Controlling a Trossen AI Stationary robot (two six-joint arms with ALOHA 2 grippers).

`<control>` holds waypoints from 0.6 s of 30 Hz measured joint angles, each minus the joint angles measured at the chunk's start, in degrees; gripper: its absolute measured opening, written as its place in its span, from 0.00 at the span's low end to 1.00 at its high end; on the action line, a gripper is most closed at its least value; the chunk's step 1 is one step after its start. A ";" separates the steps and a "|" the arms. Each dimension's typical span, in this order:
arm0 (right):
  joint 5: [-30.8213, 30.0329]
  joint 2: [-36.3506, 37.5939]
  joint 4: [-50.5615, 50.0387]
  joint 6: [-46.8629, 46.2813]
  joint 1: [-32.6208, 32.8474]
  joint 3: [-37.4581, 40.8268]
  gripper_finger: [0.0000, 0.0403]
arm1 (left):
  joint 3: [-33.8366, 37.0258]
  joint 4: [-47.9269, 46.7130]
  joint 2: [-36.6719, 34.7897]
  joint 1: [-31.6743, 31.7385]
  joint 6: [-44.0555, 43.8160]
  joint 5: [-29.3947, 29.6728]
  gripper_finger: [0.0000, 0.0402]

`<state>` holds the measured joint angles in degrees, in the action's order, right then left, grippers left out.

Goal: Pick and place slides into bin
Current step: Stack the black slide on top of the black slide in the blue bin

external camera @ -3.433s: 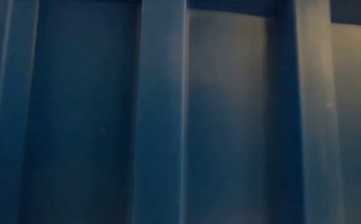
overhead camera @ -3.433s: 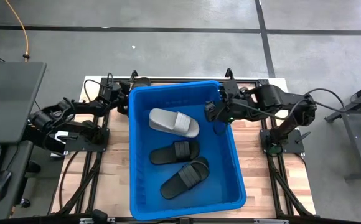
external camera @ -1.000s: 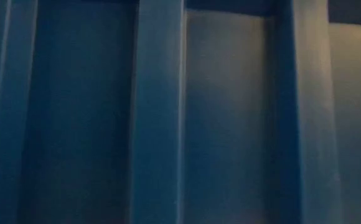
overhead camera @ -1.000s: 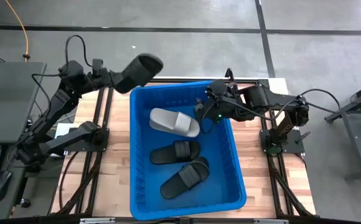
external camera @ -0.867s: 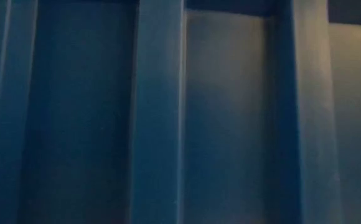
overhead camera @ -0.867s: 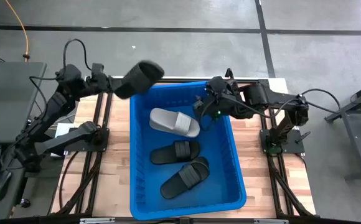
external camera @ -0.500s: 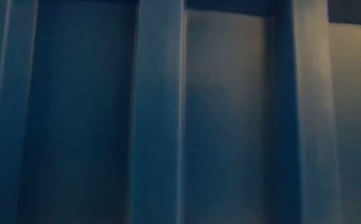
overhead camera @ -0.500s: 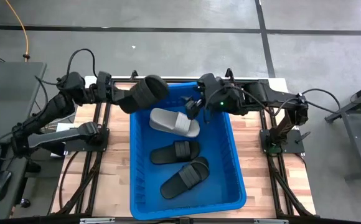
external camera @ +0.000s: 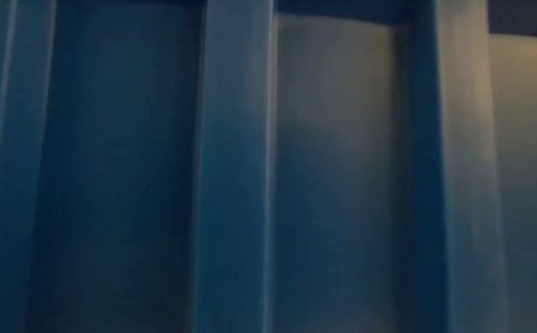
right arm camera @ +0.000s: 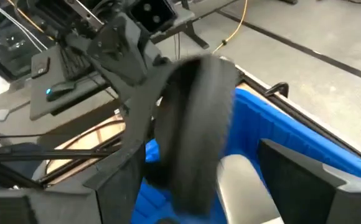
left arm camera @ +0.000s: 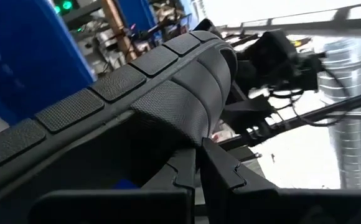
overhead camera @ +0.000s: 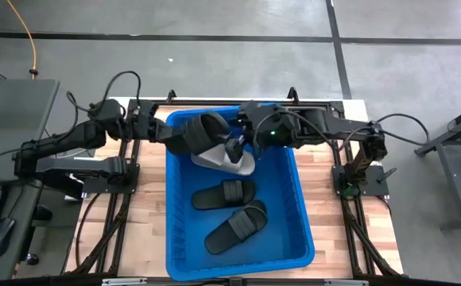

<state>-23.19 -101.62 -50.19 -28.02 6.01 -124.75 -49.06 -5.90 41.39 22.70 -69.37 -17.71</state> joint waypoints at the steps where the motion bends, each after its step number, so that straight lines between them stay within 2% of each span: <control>1: 0.12 -0.47 0.35 0.06 0.01 0.00 0.73 | 0.05 -0.08 0.49 -0.77 0.15 0.60 0.00; 8: 1.84 -1.70 1.53 0.01 0.07 0.00 0.73 | 0.09 -0.18 2.61 -4.91 0.53 3.98 0.00; 13: 1.91 -1.48 0.51 -1.39 0.39 0.00 0.66 | 0.09 0.03 2.28 -5.47 1.19 5.21 0.00; 16: 4.41 -1.44 -0.55 -4.48 0.21 0.00 0.53 | 0.07 0.12 2.20 -5.46 0.99 5.15 0.00; 18: 5.42 -1.61 -0.86 -6.50 -0.14 0.00 0.34 | 0.07 0.08 2.20 -5.49 0.98 4.71 0.00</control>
<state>-17.77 -103.24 -51.04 -34.52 5.87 -124.75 -48.99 -5.82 43.59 17.21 -68.38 -12.99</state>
